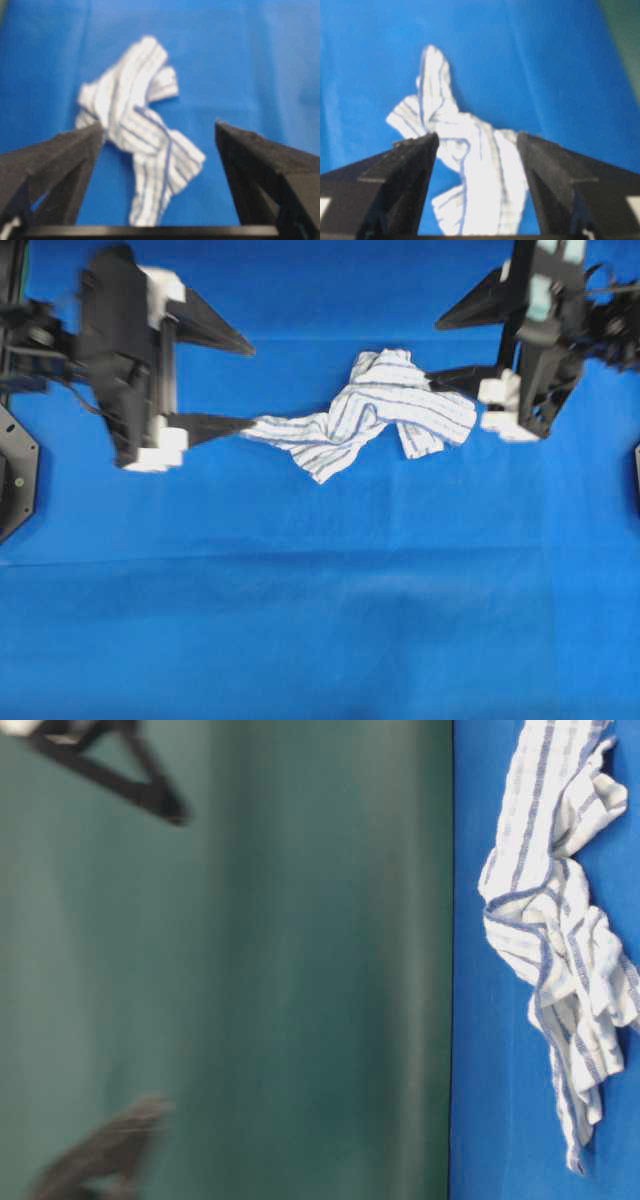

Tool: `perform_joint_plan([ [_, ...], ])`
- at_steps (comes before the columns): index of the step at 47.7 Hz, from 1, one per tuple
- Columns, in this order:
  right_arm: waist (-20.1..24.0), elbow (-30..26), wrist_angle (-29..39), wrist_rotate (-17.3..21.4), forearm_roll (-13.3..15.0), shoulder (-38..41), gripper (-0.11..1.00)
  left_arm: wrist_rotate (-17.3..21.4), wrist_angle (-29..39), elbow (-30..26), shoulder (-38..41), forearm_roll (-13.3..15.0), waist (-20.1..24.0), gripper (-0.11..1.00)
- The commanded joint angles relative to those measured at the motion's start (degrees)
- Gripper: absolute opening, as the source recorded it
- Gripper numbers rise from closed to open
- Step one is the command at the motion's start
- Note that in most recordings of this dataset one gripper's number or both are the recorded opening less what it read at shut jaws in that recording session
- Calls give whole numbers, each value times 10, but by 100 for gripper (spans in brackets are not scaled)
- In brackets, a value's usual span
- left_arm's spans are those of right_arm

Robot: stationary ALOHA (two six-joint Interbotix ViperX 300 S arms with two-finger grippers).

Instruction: Lift the towel with both arms.

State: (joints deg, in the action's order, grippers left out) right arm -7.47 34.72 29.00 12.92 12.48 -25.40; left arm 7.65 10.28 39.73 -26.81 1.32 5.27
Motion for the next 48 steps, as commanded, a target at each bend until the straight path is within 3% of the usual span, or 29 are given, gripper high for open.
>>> perform_joint_plan([
  [1,-1,30,-41,12,-1,8,65,1,-51,21,28,0,1,87],
  [10,-1,89,-115,33,-1,51,65,1,-128,54,120,-1,1,87],
  [20,-1,122,-176,51,-1,120,65,0,-173,54,222,0,-1,87],
  [32,-1,127,-224,53,-7,206,65,0,-217,54,313,0,-3,87],
  [48,-1,129,-275,53,-11,272,66,0,-266,54,375,3,3,87],
])
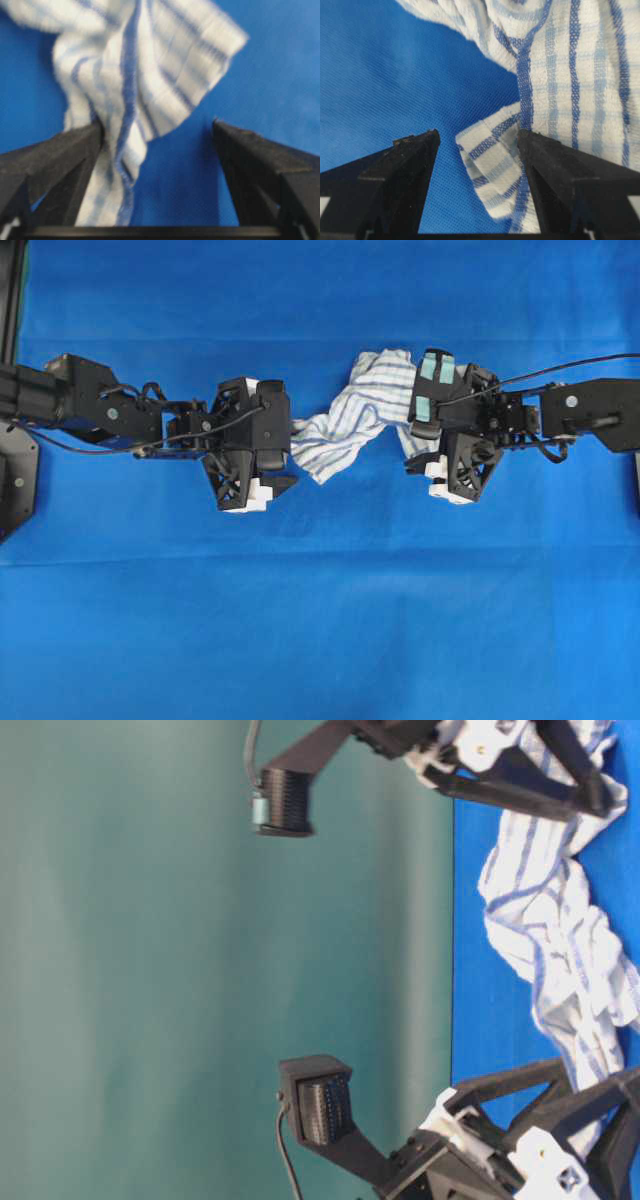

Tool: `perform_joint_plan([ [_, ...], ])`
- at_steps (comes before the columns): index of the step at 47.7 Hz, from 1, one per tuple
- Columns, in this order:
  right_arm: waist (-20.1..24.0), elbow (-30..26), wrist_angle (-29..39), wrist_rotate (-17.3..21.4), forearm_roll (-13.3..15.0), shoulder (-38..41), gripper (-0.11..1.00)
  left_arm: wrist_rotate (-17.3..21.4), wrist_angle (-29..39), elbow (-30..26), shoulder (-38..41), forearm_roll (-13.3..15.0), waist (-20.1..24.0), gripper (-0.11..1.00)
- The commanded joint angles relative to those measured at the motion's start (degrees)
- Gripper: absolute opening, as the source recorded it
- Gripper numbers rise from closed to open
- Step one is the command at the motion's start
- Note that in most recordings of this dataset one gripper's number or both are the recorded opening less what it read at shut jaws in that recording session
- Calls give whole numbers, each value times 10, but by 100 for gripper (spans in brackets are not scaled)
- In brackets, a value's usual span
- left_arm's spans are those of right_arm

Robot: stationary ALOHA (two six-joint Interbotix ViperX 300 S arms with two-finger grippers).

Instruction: Lift the towel with both arms.

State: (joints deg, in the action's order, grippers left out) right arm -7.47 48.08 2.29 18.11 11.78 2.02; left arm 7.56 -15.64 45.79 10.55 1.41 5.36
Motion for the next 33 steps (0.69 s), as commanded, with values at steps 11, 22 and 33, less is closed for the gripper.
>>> perform_joint_plan([
  [11,-1,-4,-8,1,-6,0,66,1,-4,-4,3,3,2,87],
  [22,-1,-3,1,0,-6,0,58,1,18,-4,3,2,2,65],
  [33,-1,-2,21,-1,-5,-2,2,2,41,-5,-2,3,8,5],
])
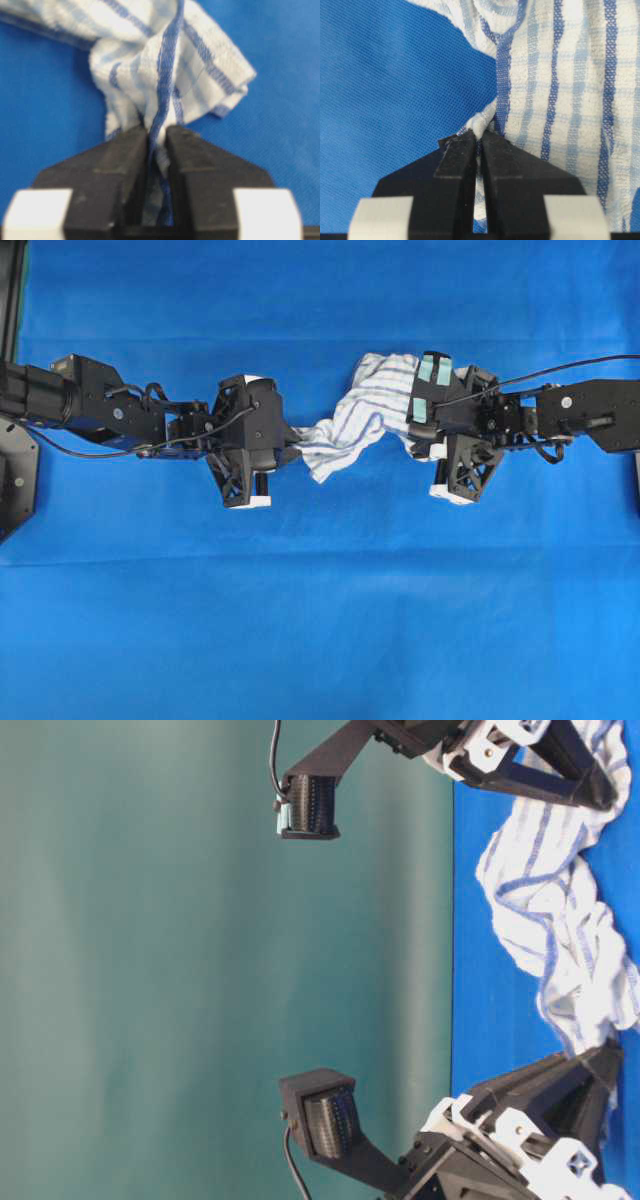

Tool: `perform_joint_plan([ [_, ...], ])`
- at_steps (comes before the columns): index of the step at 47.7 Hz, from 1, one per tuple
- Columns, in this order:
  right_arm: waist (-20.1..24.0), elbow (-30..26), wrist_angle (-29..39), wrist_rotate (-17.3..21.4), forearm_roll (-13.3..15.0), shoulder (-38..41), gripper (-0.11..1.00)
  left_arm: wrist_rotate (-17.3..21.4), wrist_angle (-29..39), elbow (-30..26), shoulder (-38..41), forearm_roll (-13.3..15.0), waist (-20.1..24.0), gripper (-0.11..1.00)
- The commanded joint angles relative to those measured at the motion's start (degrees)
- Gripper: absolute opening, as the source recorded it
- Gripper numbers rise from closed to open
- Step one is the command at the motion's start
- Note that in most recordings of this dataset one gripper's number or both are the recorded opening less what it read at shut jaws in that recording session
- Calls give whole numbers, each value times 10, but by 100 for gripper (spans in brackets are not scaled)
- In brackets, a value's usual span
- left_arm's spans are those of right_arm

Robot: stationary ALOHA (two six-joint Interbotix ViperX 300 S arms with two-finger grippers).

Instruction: Lift the towel with both arms.

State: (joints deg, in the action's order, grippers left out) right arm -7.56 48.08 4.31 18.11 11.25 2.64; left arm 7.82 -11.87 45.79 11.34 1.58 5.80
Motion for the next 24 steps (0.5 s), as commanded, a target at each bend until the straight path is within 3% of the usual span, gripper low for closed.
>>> perform_joint_plan([
  [1,0,-2,1,-1,0,-8,2,-1,4,-6,-11,0,4,5],
  [13,0,-5,4,0,0,-23,2,0,21,-4,-35,0,9,5],
  [24,0,-25,60,-3,1,-112,2,6,123,-5,-127,0,15,5],
])
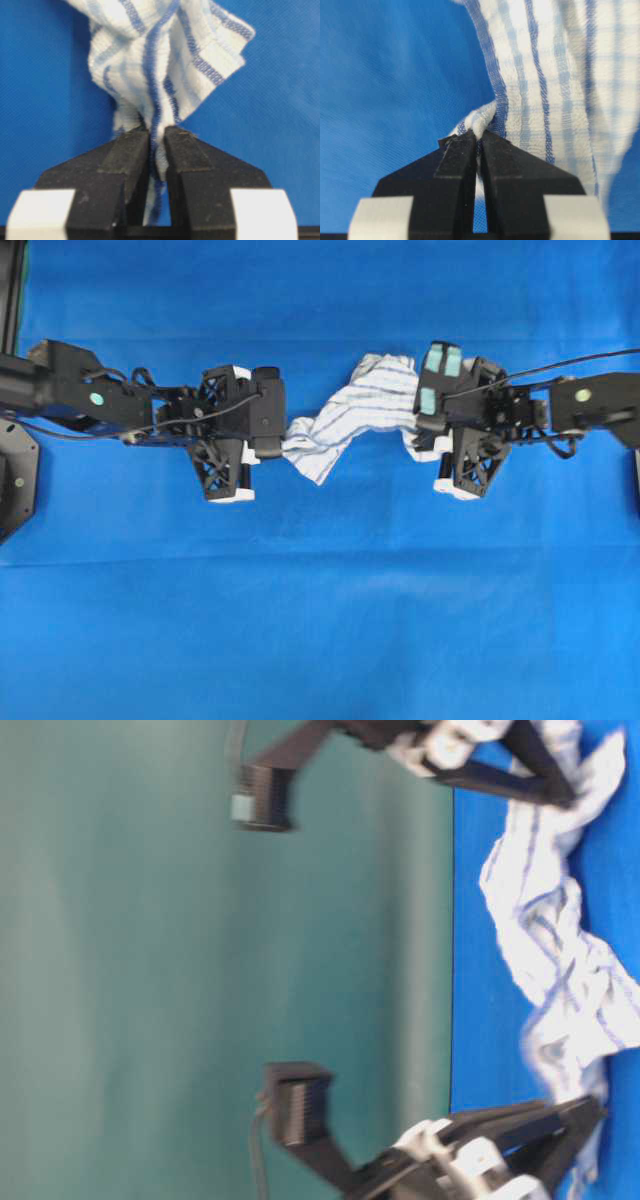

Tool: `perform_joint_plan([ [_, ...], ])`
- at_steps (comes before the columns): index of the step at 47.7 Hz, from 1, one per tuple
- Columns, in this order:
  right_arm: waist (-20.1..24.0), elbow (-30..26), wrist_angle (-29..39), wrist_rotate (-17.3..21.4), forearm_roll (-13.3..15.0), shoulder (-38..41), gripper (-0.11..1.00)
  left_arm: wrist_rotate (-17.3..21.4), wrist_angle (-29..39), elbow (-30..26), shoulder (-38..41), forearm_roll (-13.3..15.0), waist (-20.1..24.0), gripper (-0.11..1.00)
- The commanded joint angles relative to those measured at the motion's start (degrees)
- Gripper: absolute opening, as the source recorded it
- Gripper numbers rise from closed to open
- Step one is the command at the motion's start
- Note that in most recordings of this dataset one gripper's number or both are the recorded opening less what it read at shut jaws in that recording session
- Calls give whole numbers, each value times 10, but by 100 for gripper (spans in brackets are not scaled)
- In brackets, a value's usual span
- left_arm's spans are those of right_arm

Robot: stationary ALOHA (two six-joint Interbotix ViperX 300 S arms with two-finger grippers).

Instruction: Lift the towel with both arms.

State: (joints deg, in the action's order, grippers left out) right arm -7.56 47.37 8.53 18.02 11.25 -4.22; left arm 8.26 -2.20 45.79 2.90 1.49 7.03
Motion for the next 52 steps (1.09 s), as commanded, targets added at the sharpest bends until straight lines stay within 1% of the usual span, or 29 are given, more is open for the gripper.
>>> perform_joint_plan([
  [1,0,-20,25,-4,1,-53,2,2,40,-5,-56,1,4,5],
  [8,-1,-42,72,-6,4,-114,2,3,91,-8,-124,1,7,5],
  [13,-1,-63,106,-7,10,-152,2,4,114,-9,-165,1,9,5],
  [23,-4,-120,178,-12,31,-206,2,4,171,-24,-248,1,25,5],
  [37,-5,-219,260,-14,67,-236,2,6,254,-88,-349,-1,28,5],
  [46,-5,-284,289,-17,78,-242,2,7,292,-125,-388,-2,27,5],
  [52,-4,-316,301,-31,78,-243,2,11,309,-152,-406,-2,28,5],
])
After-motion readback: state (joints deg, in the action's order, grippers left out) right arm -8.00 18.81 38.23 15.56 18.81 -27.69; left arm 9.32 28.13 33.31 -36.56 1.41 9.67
